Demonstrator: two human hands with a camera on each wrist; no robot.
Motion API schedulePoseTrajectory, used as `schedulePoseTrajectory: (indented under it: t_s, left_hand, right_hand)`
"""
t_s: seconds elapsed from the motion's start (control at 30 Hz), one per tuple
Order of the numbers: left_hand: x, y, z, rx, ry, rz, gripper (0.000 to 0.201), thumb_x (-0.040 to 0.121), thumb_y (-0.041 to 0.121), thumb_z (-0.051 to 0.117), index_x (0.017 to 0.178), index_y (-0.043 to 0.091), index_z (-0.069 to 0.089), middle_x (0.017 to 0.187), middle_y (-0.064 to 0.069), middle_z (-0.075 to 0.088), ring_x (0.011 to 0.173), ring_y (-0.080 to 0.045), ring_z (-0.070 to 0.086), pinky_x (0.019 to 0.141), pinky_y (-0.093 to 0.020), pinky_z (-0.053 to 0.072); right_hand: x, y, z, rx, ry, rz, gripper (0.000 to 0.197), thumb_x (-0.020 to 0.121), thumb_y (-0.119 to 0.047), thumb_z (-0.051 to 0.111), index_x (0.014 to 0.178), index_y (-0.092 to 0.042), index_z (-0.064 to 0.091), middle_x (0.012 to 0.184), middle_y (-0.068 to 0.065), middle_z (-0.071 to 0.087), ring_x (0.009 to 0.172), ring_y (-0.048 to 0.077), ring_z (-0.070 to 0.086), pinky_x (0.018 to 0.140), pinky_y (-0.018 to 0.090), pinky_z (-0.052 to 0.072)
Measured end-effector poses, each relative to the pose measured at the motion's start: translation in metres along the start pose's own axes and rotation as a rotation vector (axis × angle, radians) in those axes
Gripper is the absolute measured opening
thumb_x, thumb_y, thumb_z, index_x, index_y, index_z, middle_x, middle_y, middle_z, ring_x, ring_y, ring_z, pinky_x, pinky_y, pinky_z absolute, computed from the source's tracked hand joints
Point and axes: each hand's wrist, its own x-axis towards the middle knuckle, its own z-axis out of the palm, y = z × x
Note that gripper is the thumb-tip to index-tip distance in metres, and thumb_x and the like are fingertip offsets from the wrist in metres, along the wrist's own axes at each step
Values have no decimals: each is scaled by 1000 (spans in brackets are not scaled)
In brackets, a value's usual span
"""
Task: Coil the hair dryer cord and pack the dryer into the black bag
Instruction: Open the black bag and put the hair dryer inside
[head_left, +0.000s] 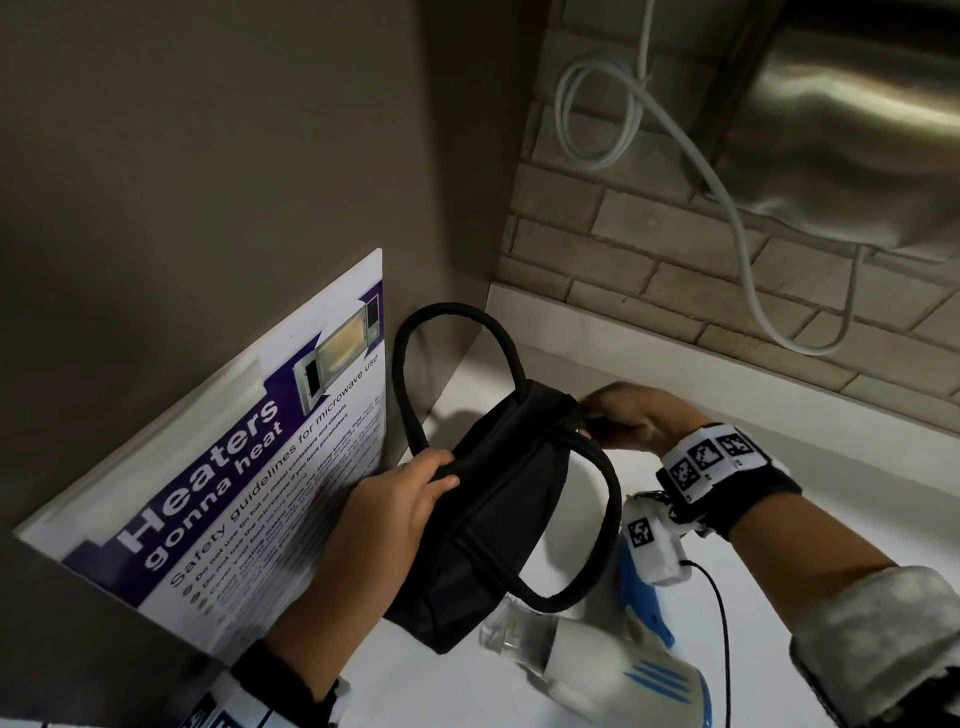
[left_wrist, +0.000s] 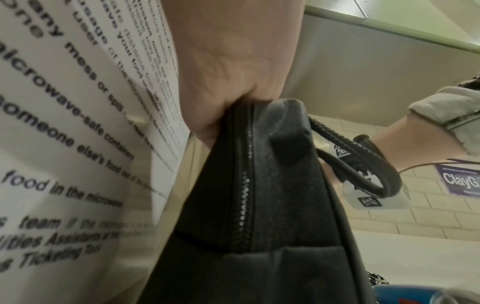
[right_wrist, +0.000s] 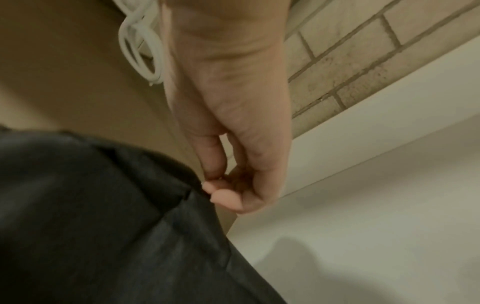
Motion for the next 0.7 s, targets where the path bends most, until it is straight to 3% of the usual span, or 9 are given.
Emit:
schedulePoseTrajectory:
  t_s: [0.1,0.2,0.27,0.33,0.4,0.5,0.6,0.63,0.7]
  left_hand:
    - [0,-2,3,-16,-17,27,25,86,0,61,108,10,67,88,-2,74,97,18,50,73,9,36]
    - [3,2,8,7,-25,17,27,86,0,62,111,11,66,91,-3,75,93,15,52,71,12,33]
    - [7,6,10,34,-2,-7,25,83,4,66,108,10,67,82,-4,75,78,4,62,65,13,31]
    - [11,9,9,26,48,-31,21,84,10,65,105,7,68,68,-1,70,61,-6,65,59,11,32]
    - [13,11,8,-16,106,-61,19,88,14,60,105,6,67,60,13,58,54,4,60,55,7,36]
    - [16,12,10,-60,169,-95,19,92,15,56,107,8,65,56,22,47,65,18,57,53,2,39]
    - [20,15,12,-114,230,-108,16,93,16,56,107,14,64,64,16,57,79,5,59,55,-7,45]
    - [21,16,12,-129,245,-109,16,93,17,56,107,15,63,67,12,61,82,0,59,56,-9,47]
    - [24,19,14,-155,276,-118,17,93,17,56,109,17,62,67,10,62,79,-3,60,55,-11,46]
  right_hand:
    - [-13,-15,0,-65,91,-112,18,95,-7,52,81,-3,61,72,8,57,64,15,53,60,21,49]
    - [-30,-27,12,-830,384,-486,20,91,-15,59,88,1,69,85,16,68,82,29,63,69,31,49]
    - [-42,-34,26,-1126,463,-657,18,88,-8,54,94,-1,69,97,19,68,91,37,63,75,36,48]
    - [-49,-36,33,-1127,425,-755,18,87,-4,52,94,-5,68,98,16,68,91,35,63,74,35,47]
    - [-56,-35,34,-1095,388,-805,17,88,-7,53,93,-9,69,97,12,69,89,31,64,74,32,47]
    - [-64,-27,41,-1199,344,-909,14,90,-12,54,95,-8,67,93,12,67,85,29,63,73,34,49]
    - [-72,-19,44,-1081,299,-984,12,88,-9,59,97,-13,65,92,4,69,82,19,64,67,7,40]
    - [-75,-19,45,-1013,289,-994,13,86,-8,61,97,-14,65,90,2,70,81,16,65,65,4,40]
    - [-83,-15,50,-909,246,-1047,14,84,-7,64,95,-15,62,87,-2,71,79,14,67,69,16,49]
